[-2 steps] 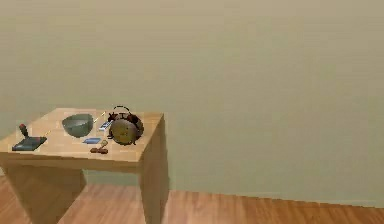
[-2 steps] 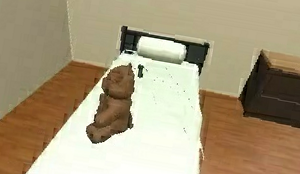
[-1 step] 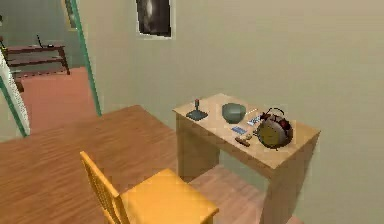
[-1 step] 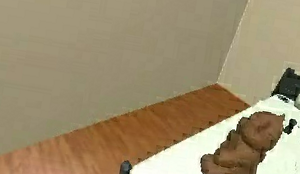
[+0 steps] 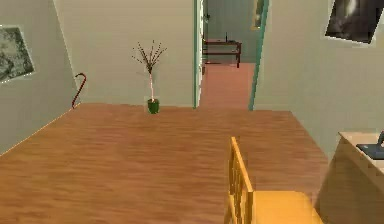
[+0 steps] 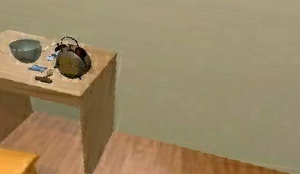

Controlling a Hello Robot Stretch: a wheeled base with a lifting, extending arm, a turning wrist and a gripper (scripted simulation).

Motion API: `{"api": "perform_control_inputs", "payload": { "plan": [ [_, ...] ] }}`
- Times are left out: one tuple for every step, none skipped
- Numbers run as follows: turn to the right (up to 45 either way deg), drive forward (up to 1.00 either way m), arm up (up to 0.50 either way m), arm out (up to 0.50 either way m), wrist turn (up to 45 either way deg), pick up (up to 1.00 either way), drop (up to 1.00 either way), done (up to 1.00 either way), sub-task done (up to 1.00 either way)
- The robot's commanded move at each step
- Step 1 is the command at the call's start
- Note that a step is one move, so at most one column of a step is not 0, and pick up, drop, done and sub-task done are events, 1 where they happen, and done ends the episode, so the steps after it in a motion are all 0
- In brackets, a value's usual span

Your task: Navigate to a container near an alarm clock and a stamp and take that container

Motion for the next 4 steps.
{"api": "perform_control_inputs", "payload": {
  "plan": [
    [-30.0, 0.00, 0.00, 0.00, 0.0, 0.00, 0.00, 0.00, 0.00],
    [45.0, 0.00, 0.00, 0.00, 0.0, 0.00, 0.00, 0.00, 0.00],
    [45.0, 0.00, 0.00, 0.00, 0.0, 0.00, 0.00, 0.00, 0.00],
    [21.0, 0.00, 0.00, 0.00, 0.0, 0.00, 0.00, 0.00, 0.00]
  ]
}}
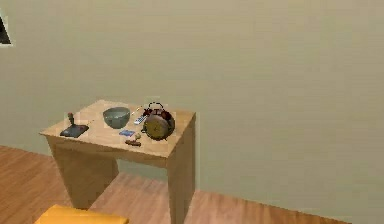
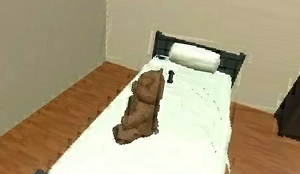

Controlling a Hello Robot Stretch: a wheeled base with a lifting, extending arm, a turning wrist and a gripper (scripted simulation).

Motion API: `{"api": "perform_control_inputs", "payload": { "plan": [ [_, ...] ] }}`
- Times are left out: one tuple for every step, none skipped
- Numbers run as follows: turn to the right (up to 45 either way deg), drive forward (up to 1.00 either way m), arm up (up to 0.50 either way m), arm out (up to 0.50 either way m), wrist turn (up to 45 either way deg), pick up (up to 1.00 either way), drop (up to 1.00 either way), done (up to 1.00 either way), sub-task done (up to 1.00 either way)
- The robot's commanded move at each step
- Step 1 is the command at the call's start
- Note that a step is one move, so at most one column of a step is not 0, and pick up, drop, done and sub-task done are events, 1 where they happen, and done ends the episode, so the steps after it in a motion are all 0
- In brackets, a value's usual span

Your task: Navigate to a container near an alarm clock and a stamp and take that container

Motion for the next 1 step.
{"api": "perform_control_inputs", "payload": {
  "plan": [
    [3.0, 0.00, 0.00, 0.00, 0.0, 0.00, 0.00, 0.00, 0.00]
  ]
}}
